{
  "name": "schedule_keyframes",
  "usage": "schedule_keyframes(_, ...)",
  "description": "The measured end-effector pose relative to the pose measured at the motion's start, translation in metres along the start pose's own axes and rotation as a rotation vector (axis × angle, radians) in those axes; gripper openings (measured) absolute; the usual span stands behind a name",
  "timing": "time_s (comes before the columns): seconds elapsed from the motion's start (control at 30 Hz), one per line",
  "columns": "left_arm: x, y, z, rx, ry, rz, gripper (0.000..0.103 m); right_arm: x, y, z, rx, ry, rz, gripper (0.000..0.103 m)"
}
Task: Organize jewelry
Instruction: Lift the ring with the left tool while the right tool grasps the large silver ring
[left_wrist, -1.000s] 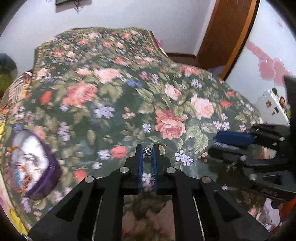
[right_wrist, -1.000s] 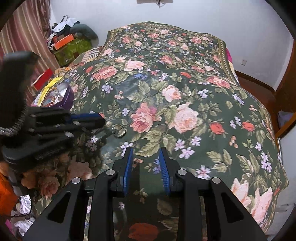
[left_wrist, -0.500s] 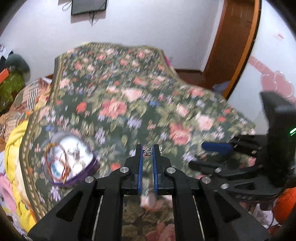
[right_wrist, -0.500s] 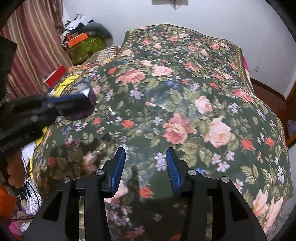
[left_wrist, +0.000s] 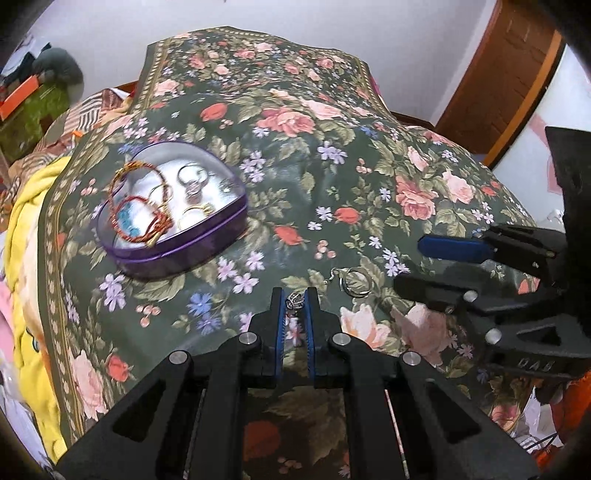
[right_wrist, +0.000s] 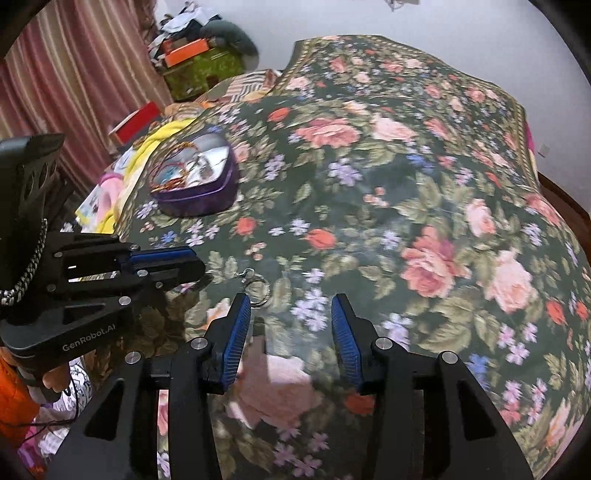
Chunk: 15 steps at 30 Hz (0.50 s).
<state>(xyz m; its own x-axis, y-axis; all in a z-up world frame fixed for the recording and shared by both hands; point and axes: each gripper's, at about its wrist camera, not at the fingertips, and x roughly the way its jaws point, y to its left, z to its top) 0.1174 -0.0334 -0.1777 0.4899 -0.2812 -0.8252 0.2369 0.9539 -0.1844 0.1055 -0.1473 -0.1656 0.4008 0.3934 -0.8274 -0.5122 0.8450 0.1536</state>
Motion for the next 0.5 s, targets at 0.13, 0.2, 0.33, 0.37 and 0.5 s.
schedule_keyframes(0.13,-0.001,0.007,-0.004,-0.019,-0.003,0.003,0.008,0.013,0.009,0.001,-0.027,0.026,0.013,0.042)
schedule_keyframes(0.2,-0.001,0.01,-0.005,-0.025,-0.005,0.004,0.008,0.019,0.014,0.001,-0.041,0.037,0.018,0.042)
schedule_keyframes(0.33,-0.003,0.013,-0.006,-0.033,-0.01,0.005,0.008,0.027,0.024,0.004,-0.079,0.036,0.013,0.042)
schedule_keyframes(0.37,-0.004,0.013,-0.006,-0.033,-0.014,0.005,0.008,0.028,0.026,0.004,-0.087,0.033,0.002,0.041)
schedule_keyframes(0.5,-0.011,0.014,-0.004,-0.031,-0.037,0.01,0.008,0.03,0.027,0.005,-0.098,0.026,-0.011,0.02)
